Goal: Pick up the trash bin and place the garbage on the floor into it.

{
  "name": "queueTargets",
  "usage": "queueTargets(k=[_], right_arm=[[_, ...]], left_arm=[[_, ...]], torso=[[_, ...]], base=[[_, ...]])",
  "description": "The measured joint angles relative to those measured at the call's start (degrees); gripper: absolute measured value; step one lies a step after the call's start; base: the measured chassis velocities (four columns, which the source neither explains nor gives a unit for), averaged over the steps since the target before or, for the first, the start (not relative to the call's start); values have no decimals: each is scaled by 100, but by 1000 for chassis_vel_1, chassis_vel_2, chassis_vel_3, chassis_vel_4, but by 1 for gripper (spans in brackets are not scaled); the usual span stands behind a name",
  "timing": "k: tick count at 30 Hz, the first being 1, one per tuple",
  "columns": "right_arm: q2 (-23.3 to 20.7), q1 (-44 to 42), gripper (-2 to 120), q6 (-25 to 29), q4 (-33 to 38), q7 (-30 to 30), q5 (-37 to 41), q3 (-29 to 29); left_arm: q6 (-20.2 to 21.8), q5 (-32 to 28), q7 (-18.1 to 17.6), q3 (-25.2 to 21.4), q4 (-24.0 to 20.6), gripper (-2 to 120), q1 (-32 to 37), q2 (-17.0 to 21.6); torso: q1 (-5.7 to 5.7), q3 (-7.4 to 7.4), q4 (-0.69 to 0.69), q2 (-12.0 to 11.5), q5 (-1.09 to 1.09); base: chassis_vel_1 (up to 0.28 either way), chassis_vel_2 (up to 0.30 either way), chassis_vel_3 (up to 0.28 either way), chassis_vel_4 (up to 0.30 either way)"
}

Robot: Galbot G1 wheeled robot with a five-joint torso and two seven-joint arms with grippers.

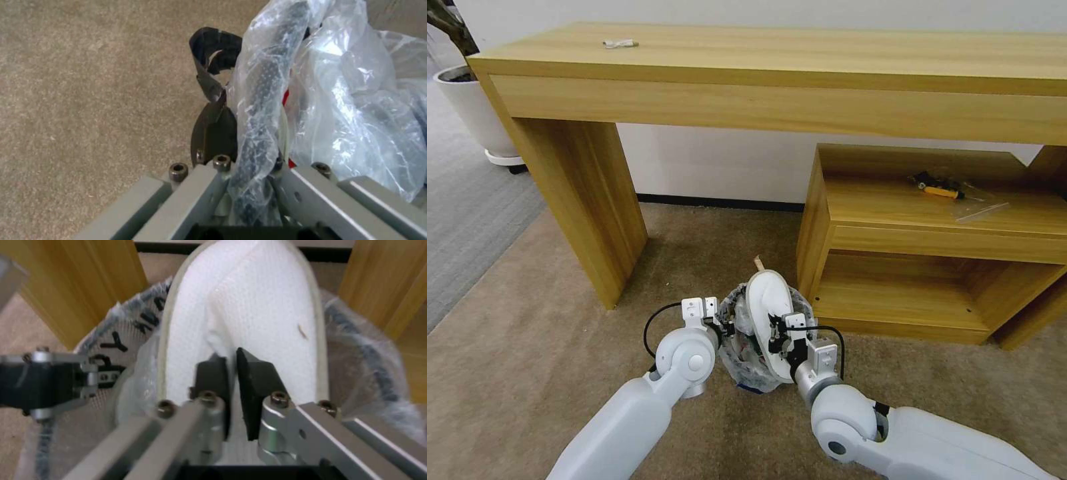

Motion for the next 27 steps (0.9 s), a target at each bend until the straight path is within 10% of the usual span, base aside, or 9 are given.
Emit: queueTargets(k=[27], right_arm=[[73,388,100,30,185,63,122,123]], left_arm=[[-12,61,60,-69,233,0,17,12]], torso=[[-1,0,-1,1,0]], base=[[0,0,0,0]])
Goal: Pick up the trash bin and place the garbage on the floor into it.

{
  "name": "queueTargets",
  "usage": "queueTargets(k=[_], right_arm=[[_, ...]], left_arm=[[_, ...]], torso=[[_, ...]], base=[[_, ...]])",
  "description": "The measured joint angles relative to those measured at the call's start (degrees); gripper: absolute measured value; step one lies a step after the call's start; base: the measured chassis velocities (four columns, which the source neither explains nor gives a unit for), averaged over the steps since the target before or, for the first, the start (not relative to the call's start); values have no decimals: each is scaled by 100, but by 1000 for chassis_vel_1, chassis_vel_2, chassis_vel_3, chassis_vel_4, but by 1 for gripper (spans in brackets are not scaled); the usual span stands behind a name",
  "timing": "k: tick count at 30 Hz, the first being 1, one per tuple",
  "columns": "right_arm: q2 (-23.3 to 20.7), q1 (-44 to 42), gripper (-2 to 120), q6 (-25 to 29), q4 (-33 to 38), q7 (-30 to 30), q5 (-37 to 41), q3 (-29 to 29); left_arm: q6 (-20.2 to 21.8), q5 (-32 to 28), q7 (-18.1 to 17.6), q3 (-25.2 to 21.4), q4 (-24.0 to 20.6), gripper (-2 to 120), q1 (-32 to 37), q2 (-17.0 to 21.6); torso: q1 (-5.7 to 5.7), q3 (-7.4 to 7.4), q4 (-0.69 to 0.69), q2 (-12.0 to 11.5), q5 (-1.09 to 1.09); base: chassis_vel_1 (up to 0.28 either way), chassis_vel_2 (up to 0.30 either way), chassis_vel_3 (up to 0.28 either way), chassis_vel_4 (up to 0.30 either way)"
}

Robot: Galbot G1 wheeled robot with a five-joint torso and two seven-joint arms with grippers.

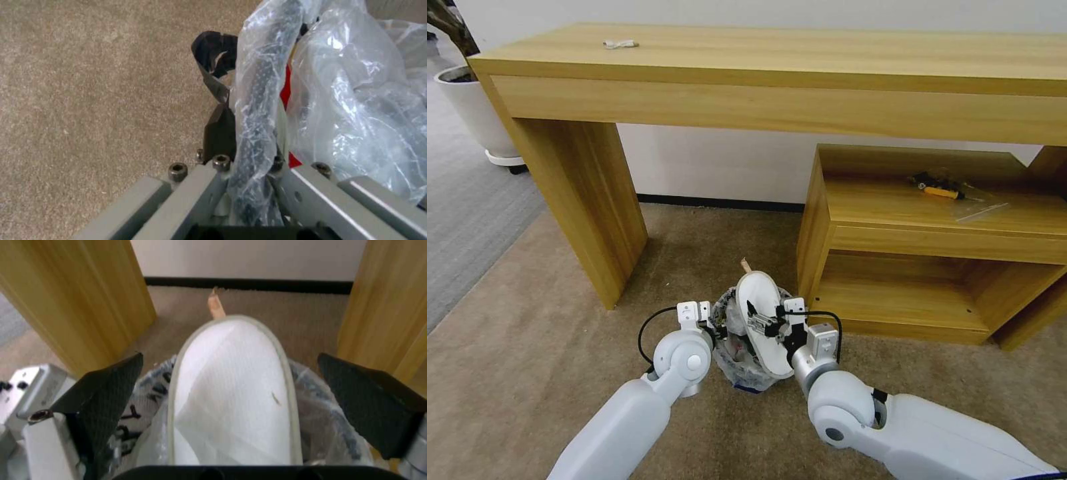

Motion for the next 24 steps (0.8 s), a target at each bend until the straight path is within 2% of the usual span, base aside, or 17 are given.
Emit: queueTargets(k=[15,24], right_arm=[[-193,-97,100,16,105,-2,6,406],[-427,-340,100,39,108,-123,29,1193]], left_arm=[[2,-121,-66,-160,-142,0,-120,4],[14,-239,-104,-323,-339,0,-84,129]], torso=[[0,0,0,0,0],[0,0,0,0,1]], base=[[0,0,0,0],[0,0,0,0]])
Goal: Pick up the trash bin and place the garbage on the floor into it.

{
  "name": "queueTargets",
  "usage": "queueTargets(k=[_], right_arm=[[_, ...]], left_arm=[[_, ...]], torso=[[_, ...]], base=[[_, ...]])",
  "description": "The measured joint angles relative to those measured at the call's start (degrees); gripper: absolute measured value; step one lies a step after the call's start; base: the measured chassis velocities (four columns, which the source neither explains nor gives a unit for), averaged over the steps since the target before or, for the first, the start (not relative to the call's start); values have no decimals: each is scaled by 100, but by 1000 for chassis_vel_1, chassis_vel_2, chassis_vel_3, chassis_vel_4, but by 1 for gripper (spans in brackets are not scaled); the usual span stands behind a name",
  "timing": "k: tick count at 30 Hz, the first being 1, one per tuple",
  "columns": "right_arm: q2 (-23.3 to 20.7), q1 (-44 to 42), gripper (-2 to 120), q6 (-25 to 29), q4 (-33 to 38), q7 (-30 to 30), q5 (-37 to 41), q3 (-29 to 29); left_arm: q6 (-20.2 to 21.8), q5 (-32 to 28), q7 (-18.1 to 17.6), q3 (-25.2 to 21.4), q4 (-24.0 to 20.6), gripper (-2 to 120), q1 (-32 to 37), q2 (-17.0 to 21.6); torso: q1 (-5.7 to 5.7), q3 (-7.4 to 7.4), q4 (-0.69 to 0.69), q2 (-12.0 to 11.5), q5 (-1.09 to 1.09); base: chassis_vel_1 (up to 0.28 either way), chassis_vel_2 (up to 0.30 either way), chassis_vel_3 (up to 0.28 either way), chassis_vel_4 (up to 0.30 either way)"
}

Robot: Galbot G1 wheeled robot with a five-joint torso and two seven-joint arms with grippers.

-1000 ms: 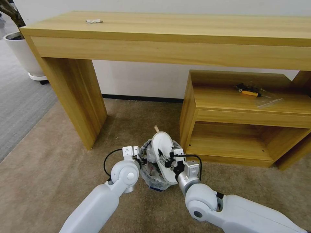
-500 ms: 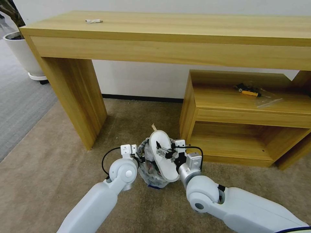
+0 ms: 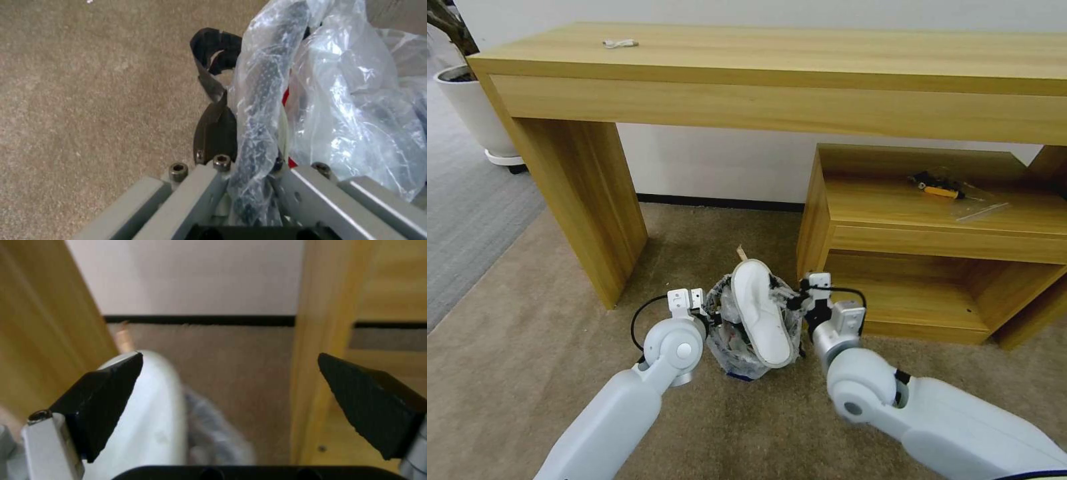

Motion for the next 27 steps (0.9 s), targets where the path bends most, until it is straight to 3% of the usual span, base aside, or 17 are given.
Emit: queueTargets(k=[7,10,18,27], right_arm=[[-353,-570,100,98,54,-229,-105,763],[-438,-984,100,179,12,-339,-341,1343],[-18,-1683,100,146,-109,-465,-670,2697],[615,-2555,100,436,-312,-857,-1584,3676]], left_arm=[[6,-27,-11,-103,-82,0,20,37],[7,-13,-1,-247,-138,0,87,12],[13,-77,-33,-512,-376,0,213,41],[58,-211,-157,-556,-518,0,400,239]], torso=[[0,0,-2,0,0],[0,0,-2,0,0],[0,0,-1,0,1],[0,-1,1,0,-1]], base=[[0,0,0,0],[0,0,0,0],[0,0,0,0],[0,0,0,0]])
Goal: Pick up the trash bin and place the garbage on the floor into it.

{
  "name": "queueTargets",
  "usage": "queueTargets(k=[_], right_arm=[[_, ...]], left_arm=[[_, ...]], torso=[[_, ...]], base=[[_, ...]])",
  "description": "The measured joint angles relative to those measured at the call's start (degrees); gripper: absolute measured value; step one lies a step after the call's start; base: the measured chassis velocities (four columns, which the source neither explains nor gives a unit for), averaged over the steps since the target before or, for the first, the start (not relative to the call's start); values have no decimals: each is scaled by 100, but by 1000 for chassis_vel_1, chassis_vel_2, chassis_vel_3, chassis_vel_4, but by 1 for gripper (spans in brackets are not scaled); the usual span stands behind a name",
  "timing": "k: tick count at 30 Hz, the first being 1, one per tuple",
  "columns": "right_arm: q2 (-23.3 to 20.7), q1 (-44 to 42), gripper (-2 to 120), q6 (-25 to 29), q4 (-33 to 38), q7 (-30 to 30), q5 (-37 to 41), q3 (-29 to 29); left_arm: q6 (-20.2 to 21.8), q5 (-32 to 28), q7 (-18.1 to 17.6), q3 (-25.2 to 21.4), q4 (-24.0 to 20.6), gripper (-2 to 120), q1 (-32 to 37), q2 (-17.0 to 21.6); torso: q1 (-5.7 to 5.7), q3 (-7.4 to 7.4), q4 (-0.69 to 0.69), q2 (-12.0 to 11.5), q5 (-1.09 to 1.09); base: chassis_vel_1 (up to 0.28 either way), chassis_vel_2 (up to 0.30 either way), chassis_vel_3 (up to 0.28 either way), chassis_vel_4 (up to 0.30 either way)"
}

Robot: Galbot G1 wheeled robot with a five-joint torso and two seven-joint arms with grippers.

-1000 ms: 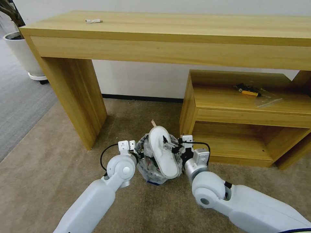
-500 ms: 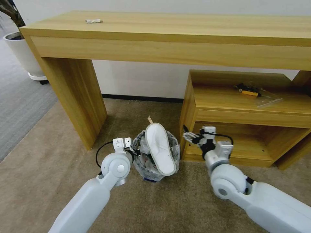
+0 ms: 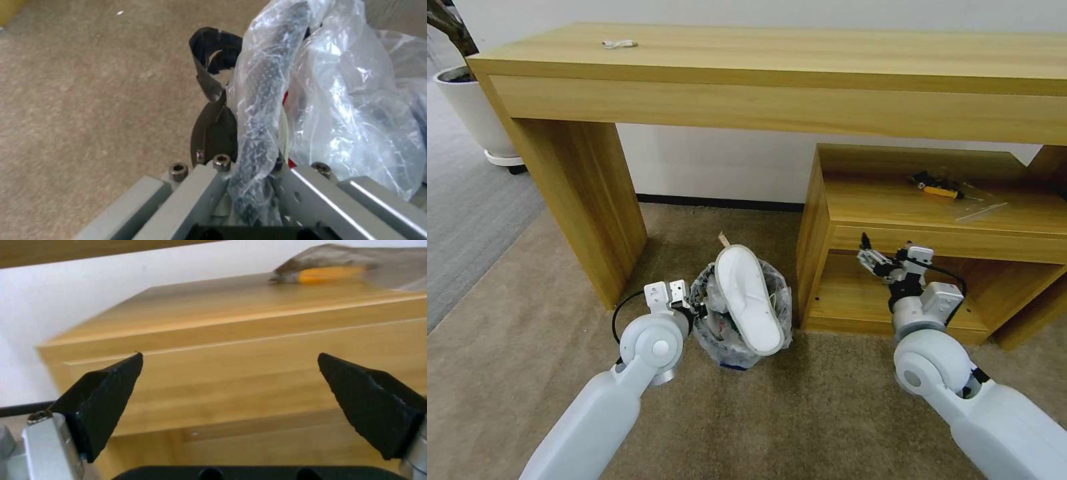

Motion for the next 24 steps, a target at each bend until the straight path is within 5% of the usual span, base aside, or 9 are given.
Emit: queueTargets(k=[10,24], right_arm=[[689,-587,100,527,-424,-410,-855,450],[1175,-742,100,660,-474,-508,-1040,501]], left_arm=[[45,-386,-261,-120,-65,0,58,102],[62,-294,-258,-168,212,0,100,-21]], torso=[[0,0,0,0,0],[1,0,-1,0,0]], base=[[0,0,0,0],[0,0,0,0]])
